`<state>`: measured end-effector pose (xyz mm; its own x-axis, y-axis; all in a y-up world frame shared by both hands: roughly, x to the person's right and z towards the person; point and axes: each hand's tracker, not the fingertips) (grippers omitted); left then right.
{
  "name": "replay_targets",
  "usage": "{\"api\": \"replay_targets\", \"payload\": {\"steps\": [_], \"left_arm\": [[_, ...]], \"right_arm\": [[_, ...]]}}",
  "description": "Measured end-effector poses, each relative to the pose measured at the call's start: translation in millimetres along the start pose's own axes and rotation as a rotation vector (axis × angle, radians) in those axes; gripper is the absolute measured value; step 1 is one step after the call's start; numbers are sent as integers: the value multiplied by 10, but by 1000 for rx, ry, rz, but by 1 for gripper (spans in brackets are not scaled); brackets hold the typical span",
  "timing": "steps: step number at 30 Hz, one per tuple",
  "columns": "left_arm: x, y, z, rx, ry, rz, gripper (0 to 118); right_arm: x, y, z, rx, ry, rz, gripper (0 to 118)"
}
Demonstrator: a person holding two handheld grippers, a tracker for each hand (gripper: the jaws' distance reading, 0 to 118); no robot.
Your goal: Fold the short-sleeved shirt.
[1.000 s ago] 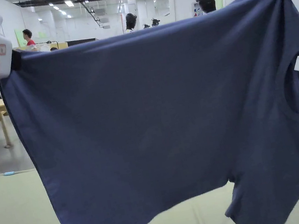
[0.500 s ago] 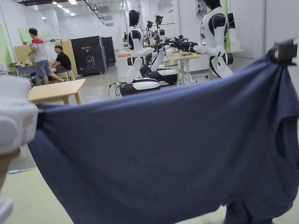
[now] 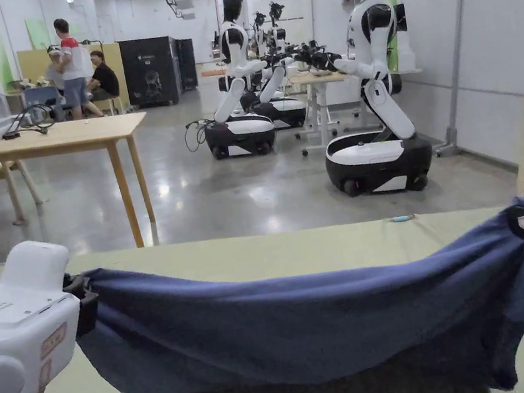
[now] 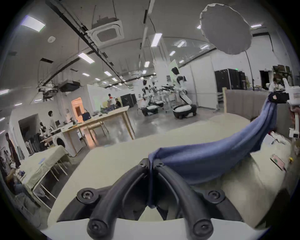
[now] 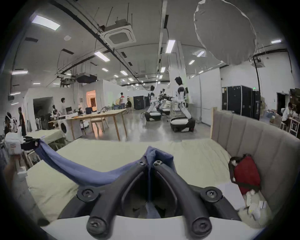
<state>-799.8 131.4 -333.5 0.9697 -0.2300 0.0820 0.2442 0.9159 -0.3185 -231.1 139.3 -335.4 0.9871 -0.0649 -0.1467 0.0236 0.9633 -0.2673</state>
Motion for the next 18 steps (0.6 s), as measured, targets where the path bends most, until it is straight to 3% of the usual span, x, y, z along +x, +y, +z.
{"api": "replay_targets", "payload": {"steps": [3, 7, 12, 14, 16, 17, 18], "left_arm": [[111, -641, 384, -99, -46, -15, 0], [253, -1756, 656, -332, -99, -3, 0], [320, -2762, 705, -528, -101, 110, 1], [305, -2835, 731, -508, -104, 154, 20], [278, -2744, 799, -453, -61, 158, 48], [270, -2673, 855, -417, -38, 144, 48], [294, -2564, 965, -385, -32, 152, 87]], "right_arm": [[-31, -615, 415, -105, 62, -10, 3], [-172, -1614, 788, -341, 82, 44, 3], [-264, -2671, 876, -550, 35, 23, 3], [-265, -2756, 888, -538, 9, 25, 3], [-233, -2672, 964, -469, 30, -20, 11], [-246, -2597, 996, -445, 23, -15, 11], [-281, -2519, 1036, -418, -9, -2, 33]]}}
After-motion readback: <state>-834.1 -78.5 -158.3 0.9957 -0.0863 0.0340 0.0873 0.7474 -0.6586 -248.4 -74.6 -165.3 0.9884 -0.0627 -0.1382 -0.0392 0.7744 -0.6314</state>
